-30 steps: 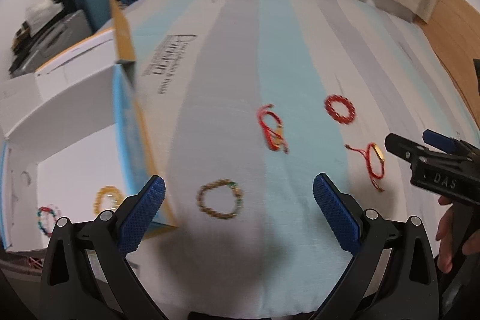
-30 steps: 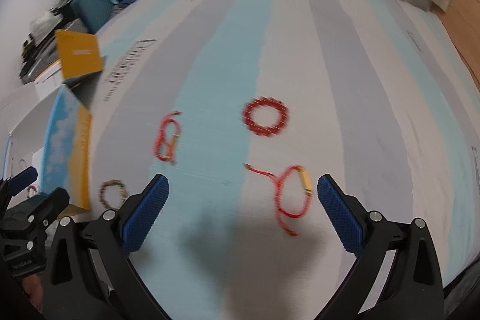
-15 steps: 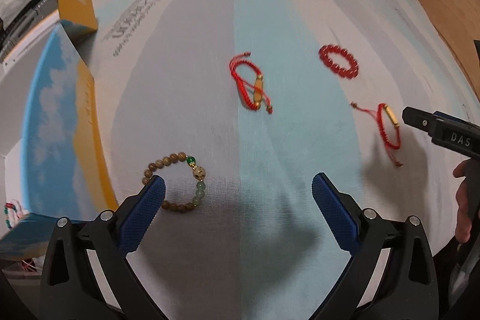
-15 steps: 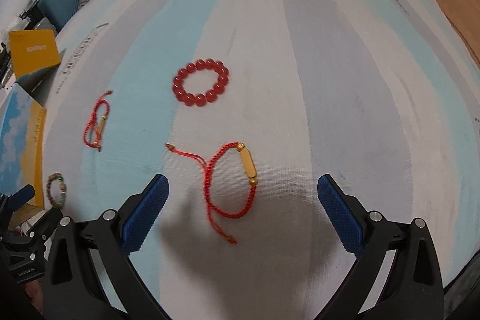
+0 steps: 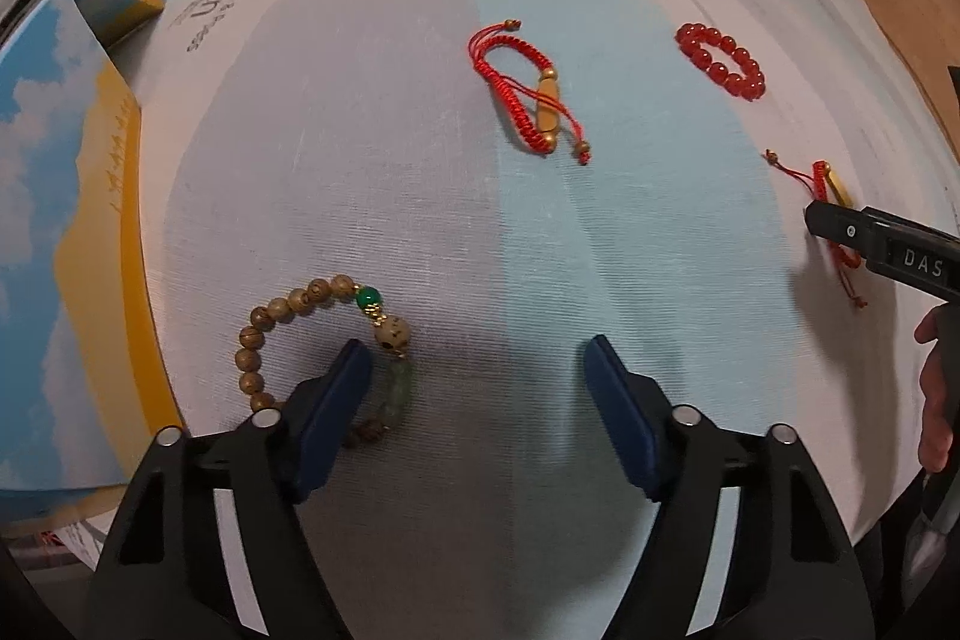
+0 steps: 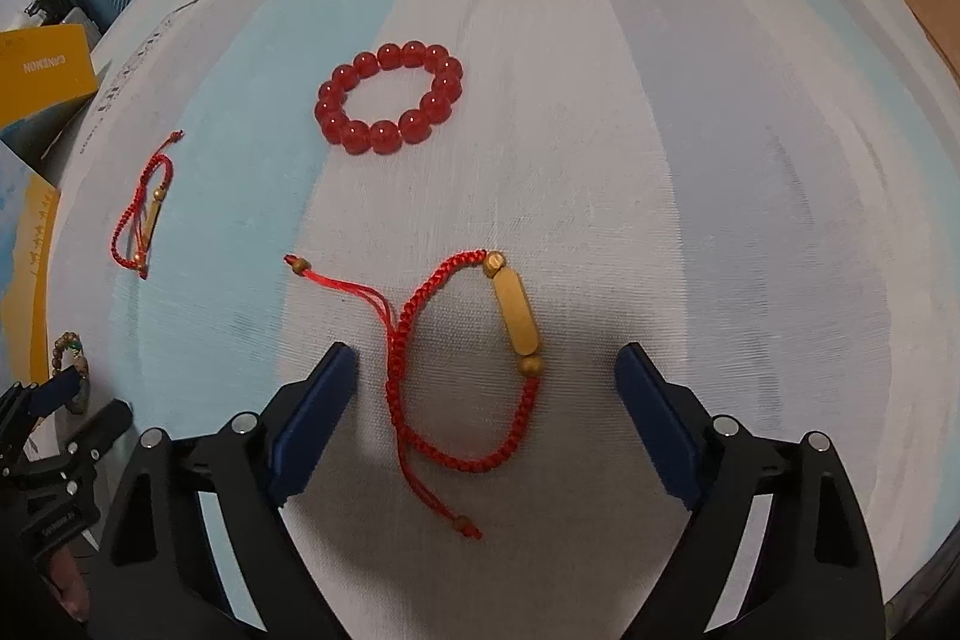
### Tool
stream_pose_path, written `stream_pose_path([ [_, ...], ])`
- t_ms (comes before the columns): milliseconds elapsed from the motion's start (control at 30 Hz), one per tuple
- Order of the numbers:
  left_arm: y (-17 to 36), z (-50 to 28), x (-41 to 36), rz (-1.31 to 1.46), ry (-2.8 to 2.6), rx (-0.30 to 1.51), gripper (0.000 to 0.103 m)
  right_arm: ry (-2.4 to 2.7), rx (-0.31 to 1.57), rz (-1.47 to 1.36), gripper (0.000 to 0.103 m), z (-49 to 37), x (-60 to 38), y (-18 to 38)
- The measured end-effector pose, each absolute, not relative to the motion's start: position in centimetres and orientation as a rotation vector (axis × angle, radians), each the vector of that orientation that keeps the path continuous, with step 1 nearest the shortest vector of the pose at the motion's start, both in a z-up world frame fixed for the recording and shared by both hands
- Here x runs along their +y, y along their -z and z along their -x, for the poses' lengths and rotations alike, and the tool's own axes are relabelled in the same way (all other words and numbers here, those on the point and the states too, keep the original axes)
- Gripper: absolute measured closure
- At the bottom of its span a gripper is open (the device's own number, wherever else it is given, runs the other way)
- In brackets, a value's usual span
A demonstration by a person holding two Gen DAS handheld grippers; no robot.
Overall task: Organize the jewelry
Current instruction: 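Grasp the wooden bead bracelet with the left tool while the right tool grasps the red cord bracelet, then carry the wooden bead and red cord bracelets with both tools into the white box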
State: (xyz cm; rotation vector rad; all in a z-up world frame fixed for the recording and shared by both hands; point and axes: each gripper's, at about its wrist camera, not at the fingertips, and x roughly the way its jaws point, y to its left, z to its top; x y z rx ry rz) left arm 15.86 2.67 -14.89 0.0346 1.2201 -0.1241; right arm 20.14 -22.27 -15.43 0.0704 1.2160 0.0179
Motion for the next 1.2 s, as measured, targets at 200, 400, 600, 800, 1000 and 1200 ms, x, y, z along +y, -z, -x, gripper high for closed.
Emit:
stream_pose_path([
  [200, 15.0, -16.2, 3.7, -0.008, 0.127, 1.231, 0.053, -0.032, 1.211, -0.049, 0.033, -20.0, -21.9, 15.4],
  [400, 14.9, -16.3, 4.6, 0.001, 0.141, 1.243, 0.068, -0.022, 1.206, -0.052, 0.058, -19.6, -21.9, 15.2],
  [600, 14.7, -16.7, 4.9, -0.017, 0.139, 1.259, 0.094, -0.022, 1.210, -0.046, 0.087, -19.7, -21.6, 15.1],
  [800, 14.0, -16.5, 4.8, -0.036, 0.143, 1.253, 0.094, -0.027, 1.201, -0.067, 0.092, -19.3, -22.1, 14.6],
  [1000, 12.9, -15.9, 4.8, -0.031, 0.131, 1.238, 0.094, -0.031, 1.182, -0.092, 0.092, -18.9, -22.4, 13.7],
  [1200, 11.0, -15.4, 4.7, -0.027, 0.123, 1.206, 0.094, -0.041, 1.152, -0.113, 0.092, -18.1, -22.6, 12.3],
])
